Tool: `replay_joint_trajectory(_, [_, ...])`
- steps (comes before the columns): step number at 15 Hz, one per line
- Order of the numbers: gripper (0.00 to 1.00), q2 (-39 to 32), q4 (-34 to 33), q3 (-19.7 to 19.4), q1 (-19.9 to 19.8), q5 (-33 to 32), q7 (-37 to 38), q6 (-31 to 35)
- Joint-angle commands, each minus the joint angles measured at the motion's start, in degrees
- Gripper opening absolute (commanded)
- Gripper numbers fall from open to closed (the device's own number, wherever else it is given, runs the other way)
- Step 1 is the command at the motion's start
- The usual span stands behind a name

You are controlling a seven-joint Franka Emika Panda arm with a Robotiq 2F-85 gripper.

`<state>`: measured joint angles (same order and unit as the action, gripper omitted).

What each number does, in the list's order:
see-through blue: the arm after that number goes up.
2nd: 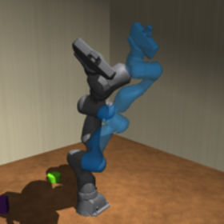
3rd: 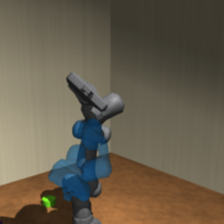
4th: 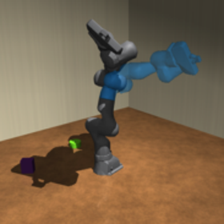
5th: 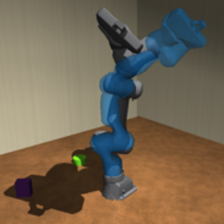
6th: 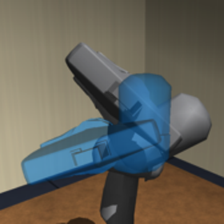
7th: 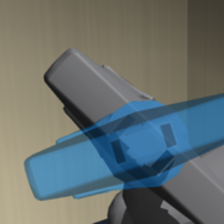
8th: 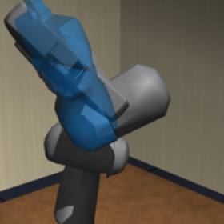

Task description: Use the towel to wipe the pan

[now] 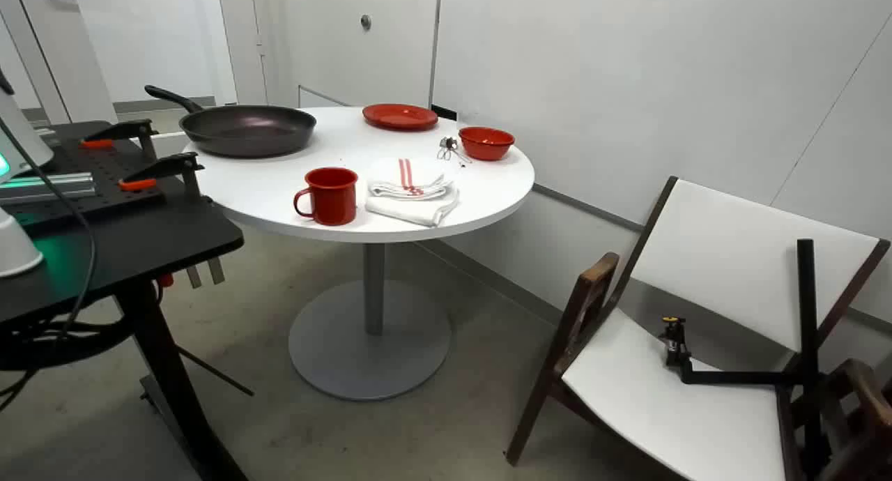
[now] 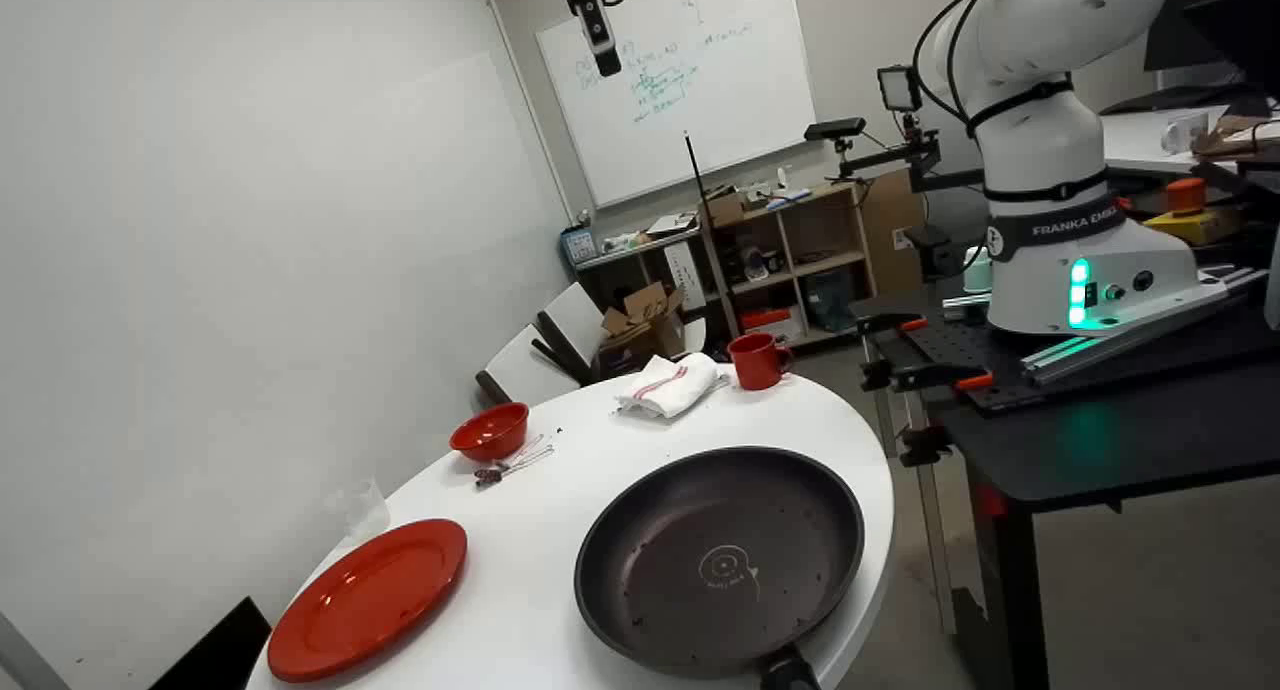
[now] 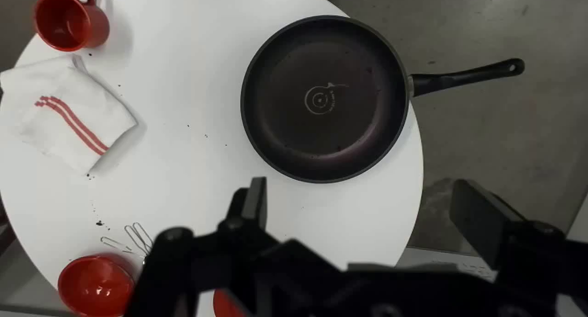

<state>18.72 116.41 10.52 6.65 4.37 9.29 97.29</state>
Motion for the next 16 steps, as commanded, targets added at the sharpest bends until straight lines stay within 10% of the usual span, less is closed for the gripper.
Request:
replay_joint_trajectory(1, [1.0, -0.08, -0.21, -0.22, 0.28, -0.09, 0.1, -0.11])
replay_joint_trajectory(16, [1.0, -5.5, -0.67, -2.61, -1.61, -1.61, -2.06, 2.4])
